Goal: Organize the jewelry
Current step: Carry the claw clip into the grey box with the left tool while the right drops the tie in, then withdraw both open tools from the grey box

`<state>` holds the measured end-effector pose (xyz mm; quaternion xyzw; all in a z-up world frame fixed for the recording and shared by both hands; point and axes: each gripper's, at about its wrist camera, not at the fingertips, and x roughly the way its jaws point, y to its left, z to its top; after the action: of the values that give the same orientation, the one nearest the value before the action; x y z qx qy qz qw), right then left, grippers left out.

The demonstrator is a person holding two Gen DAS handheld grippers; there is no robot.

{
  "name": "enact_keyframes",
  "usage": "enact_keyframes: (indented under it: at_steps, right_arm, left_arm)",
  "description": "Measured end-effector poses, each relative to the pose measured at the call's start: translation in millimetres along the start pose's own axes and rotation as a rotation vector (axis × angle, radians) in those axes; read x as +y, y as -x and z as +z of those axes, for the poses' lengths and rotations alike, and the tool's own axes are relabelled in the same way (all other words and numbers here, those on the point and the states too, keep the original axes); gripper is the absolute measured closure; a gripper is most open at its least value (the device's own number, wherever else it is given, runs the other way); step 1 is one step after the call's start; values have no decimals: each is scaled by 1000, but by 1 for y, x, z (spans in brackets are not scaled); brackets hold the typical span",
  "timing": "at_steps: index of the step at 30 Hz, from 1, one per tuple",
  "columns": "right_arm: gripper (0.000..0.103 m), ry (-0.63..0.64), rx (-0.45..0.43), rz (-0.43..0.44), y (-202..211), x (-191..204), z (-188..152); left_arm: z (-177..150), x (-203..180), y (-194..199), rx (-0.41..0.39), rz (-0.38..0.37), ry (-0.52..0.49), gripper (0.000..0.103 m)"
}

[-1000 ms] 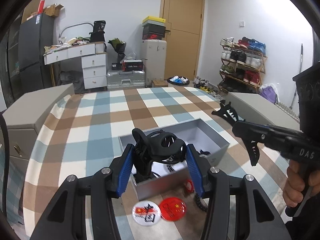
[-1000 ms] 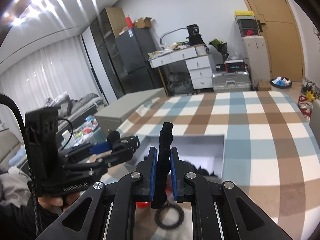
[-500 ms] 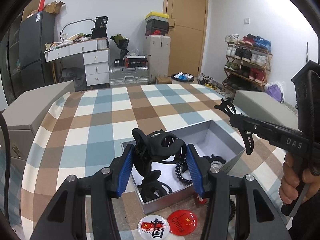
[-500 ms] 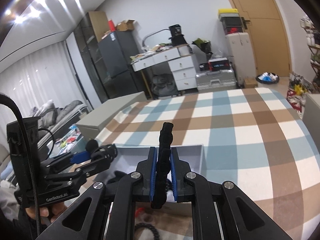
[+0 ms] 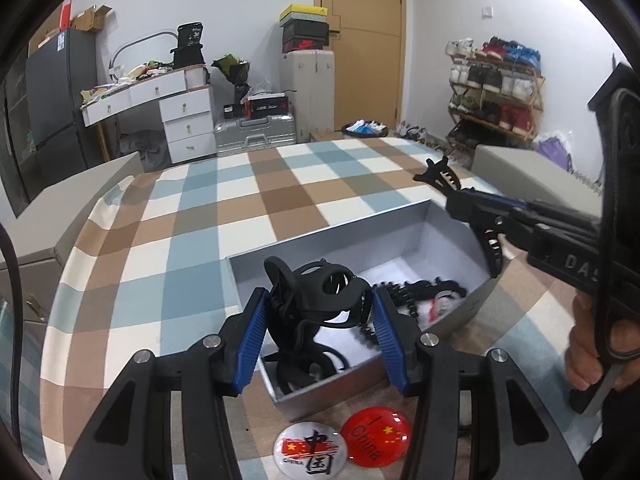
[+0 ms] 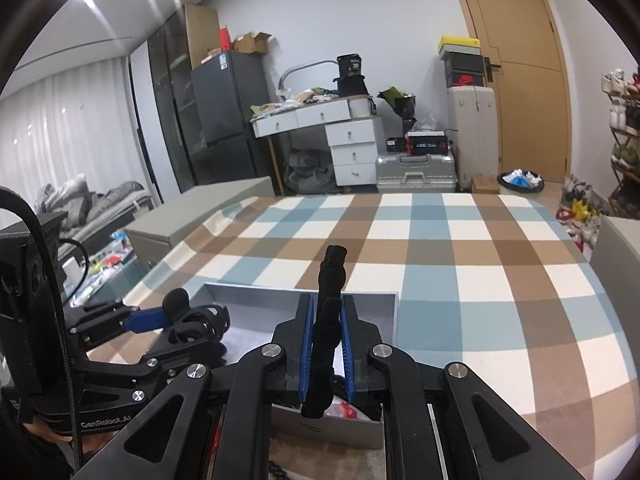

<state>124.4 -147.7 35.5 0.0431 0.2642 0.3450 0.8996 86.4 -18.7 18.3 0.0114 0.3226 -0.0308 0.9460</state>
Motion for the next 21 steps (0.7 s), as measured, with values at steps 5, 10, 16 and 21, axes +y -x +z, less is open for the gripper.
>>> enact_keyframes:
  at_steps: [5,10,16,21]
  right_arm:
    - [91,14,20,14,-2,4,-2]
    - [91,23,40,40,-3,7,-5]
    - [91,33,76,58,-8,11,-9]
    - [91,32,113,85,-12,13,-12]
  left_arm:
    - [0,-1,0,0,20,-20,57]
    - [0,4,-1,0,38,-17,57]
    - [0,8,-2,2,34,-7,57]
    - [-1,8,-2,1,33,-20,57]
